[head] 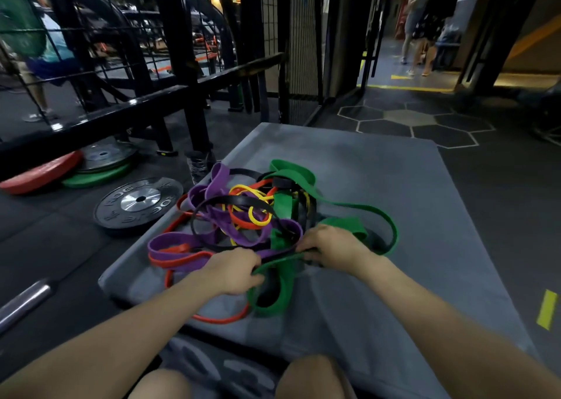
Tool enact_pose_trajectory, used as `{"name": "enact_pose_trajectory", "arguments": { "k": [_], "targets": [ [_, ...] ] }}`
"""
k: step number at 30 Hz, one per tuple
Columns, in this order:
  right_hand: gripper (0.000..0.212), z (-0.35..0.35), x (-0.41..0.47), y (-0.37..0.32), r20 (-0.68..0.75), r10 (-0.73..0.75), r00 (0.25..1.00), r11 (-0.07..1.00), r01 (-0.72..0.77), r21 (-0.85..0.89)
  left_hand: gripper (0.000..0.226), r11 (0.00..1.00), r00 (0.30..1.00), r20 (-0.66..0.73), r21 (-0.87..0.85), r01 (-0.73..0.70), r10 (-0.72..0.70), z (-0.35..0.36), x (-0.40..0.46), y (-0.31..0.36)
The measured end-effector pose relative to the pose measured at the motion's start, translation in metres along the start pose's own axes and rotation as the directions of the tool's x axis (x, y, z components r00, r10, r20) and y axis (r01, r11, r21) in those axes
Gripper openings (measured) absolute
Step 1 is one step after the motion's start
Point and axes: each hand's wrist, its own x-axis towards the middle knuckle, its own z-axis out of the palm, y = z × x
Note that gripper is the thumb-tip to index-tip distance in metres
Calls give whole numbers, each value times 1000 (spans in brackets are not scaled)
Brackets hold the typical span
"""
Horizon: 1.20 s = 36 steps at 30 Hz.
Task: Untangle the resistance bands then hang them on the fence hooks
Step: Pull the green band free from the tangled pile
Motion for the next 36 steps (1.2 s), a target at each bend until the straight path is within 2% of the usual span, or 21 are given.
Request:
{"name": "enact_pose_trajectory", "arguments": {
  "k": [2, 4, 5, 7, 8, 9, 12, 14, 15, 17, 20, 23, 24, 26, 27, 29, 30, 33, 36],
  "targets": [
    [24, -6, -4, 5, -189, 61, 980, 997, -53, 50, 30, 988, 996, -90, -153, -27, 13, -11, 3, 5],
    [22, -18, -9, 16, -371, 156, 915, 980, -96, 175, 38, 944, 982, -191, -322, -65, 2, -29, 3, 17],
    [21, -25, -11, 23, -437, 216, 873, 965, -123, 232, 39, 891, 972, -233, -444, -91, -16, -39, 5, 23],
    [21, -39, -14, 35, -510, 342, 789, 926, -190, 327, 32, 715, 964, -264, -679, -164, -29, -55, 11, 35],
    [21, -45, -16, 42, -537, 397, 744, 904, -218, 367, 26, 645, 960, -278, -738, -198, -23, -60, 16, 40],
    [21, -51, -19, 48, -559, 452, 695, 880, -246, 406, 22, 633, 950, -313, -738, -231, -18, -62, 22, 43],
    [25, -63, -32, 72, -594, 612, 522, 791, -389, 473, 11, 758, 913, -407, -598, -261, -7, -55, 41, 47],
    [31, -64, -42, 92, -570, 689, 448, 722, -496, 483, 23, 858, 916, -400, -462, -226, 26, -41, 54, 46],
    [34, -63, -46, 101, -536, 717, 446, 692, -549, 469, 30, 897, 922, -384, -389, -211, 51, -32, 59, 45],
    [42, -60, -49, 113, -437, 741, 510, 668, -631, 395, 43, 948, 938, -334, -258, -187, 94, -17, 70, 43],
    [49, -59, -47, 114, -358, 654, 666, 751, -626, 208, 59, 967, 961, -260, -202, -152, 97, -4, 79, 42],
    [41, -63, -39, 90, -378, 471, 797, 881, -449, 152, 66, 962, 964, -250, -231, -146, 87, -1, 85, 44],
    [36, -59, -35, 79, -342, 387, 856, 922, -362, 139, 65, 960, 966, -249, -244, -136, 73, 0, 86, 44],
    [24, -44, -27, 55, -163, 256, 953, 961, -232, 154, 62, 954, 970, -237, -271, -126, 61, 0, 87, 42],
    [22, -33, -23, 45, -31, 214, 976, 964, -207, 165, 60, 949, 973, -223, -289, -124, 60, 1, 87, 42],
    [32, -11, -16, 31, 172, 186, 967, 963, -214, 162, 55, 935, 983, -179, -337, -109, 50, 2, 83, 43],
    [38, -2, -12, 28, 195, 205, 959, 958, -237, 161, 53, 927, 985, -163, -359, -105, 49, 4, 81, 42],
    [48, 12, -8, 24, 145, 289, 946, 937, -311, 161, 49, 867, 985, -164, -484, -120, 45, 7, 79, 37],
    [47, 20, -9, 20, 135, 307, 942, 939, -323, 117, 42, 777, 964, -266, -612, -150, -24, -2, 74, 29]
  ]
}}
